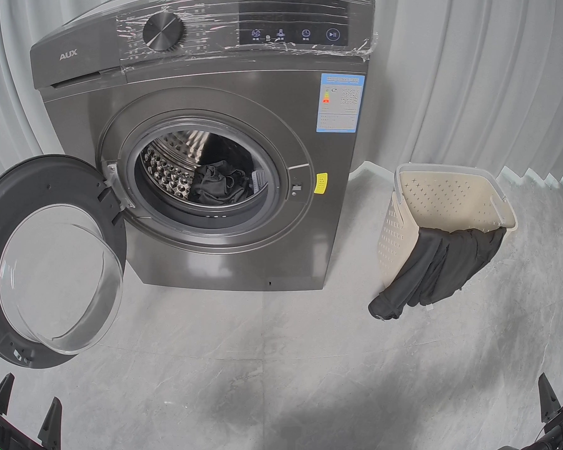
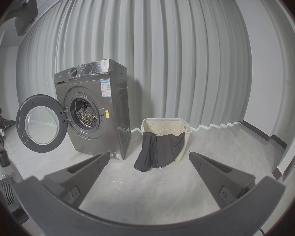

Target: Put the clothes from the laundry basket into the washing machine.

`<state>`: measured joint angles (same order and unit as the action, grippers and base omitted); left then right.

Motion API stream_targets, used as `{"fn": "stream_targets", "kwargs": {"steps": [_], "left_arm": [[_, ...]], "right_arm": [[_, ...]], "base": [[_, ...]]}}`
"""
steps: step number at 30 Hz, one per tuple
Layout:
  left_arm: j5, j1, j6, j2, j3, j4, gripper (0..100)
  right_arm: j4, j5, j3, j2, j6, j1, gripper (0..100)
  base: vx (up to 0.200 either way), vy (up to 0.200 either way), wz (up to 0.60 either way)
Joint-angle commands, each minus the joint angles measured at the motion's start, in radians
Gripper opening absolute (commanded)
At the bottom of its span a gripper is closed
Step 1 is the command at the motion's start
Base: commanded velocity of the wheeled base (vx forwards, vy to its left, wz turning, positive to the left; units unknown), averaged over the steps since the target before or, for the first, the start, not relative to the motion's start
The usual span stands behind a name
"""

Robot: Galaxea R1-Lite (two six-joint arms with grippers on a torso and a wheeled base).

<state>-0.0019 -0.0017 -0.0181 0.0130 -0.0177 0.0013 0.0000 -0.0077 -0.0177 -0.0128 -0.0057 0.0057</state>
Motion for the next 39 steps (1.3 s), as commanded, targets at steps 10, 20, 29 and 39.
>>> {"fn": "stream_targets", "kwargs": {"steps": [10,20,29,39], "left_arm": [[0.0,0.002,0.001,-0.013,0.018,0.0,100],[0.0,-0.001,-0.013,-0.013,0.016,0.002,100],[0.0,-0.001,-0.023,-0.013,0.016,0.0,100],[0.0,-0.003,-0.028,-0.013,0.016,0.0,100]], "right_arm": [[-0.002,0.0,0.018,0.01,0.0,0.0,100],[0.0,0.0,0.018,0.01,0.0,0.0,100],[0.0,0.0,0.018,0.01,0.0,0.0,100],[0.0,0.0,0.018,0.01,0.0,0.0,100]], "base": [[0.0,-0.2,0.0],[0.0,-0.2,0.0],[0.0,-0.133,0.0],[0.14,0.0,0.0]]}}
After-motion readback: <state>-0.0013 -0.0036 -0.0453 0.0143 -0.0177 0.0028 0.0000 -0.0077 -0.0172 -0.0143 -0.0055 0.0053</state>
